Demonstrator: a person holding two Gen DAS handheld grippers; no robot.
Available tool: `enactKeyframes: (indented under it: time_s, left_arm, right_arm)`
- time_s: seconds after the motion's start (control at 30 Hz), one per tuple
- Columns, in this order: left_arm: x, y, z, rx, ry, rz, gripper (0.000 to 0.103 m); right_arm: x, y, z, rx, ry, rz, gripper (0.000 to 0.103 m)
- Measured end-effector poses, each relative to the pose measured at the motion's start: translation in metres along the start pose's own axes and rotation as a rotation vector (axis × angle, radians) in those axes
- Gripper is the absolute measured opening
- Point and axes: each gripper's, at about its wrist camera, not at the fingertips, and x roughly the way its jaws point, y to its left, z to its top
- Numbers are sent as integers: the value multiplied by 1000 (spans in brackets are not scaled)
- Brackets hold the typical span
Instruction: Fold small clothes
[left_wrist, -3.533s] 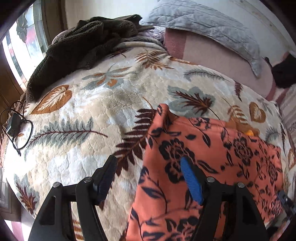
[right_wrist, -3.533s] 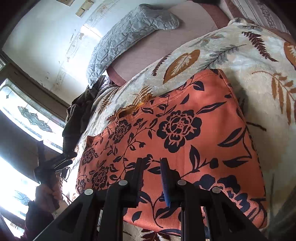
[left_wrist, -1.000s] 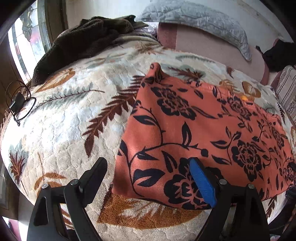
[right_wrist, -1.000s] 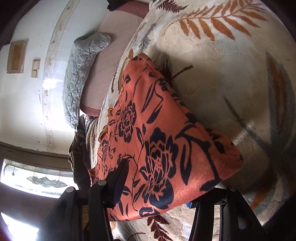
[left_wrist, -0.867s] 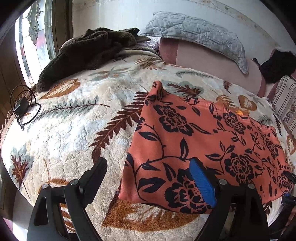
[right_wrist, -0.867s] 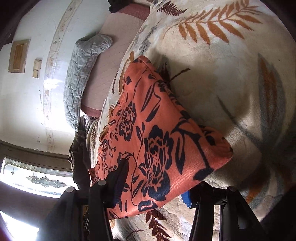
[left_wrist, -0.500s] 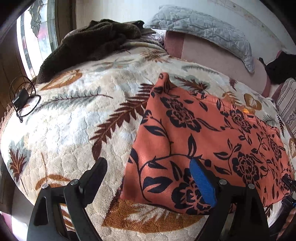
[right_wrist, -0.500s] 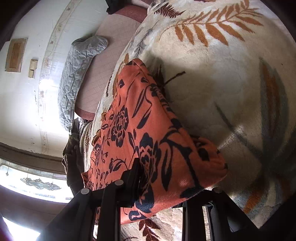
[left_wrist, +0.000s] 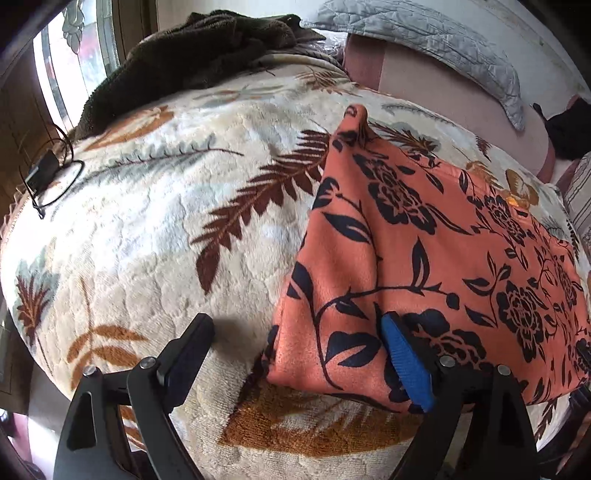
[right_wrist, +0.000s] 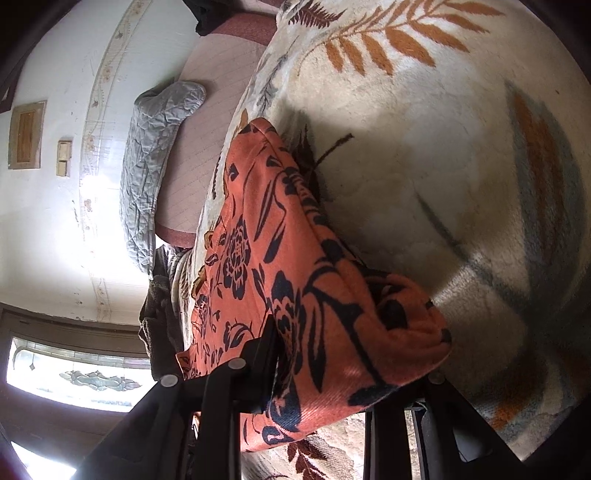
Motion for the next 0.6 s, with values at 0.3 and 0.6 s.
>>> enactKeyframes:
  time_s: [0.3, 0.6]
  left_arm:
    - [-27, -4, -2, 100, -41, 1, 91]
    - [2, -13, 7, 197, -27, 18, 92]
  right_arm:
    - [-1, -3, -3, 14, -5, 12, 27]
    - [1, 6, 3, 34, 29, -38, 27]
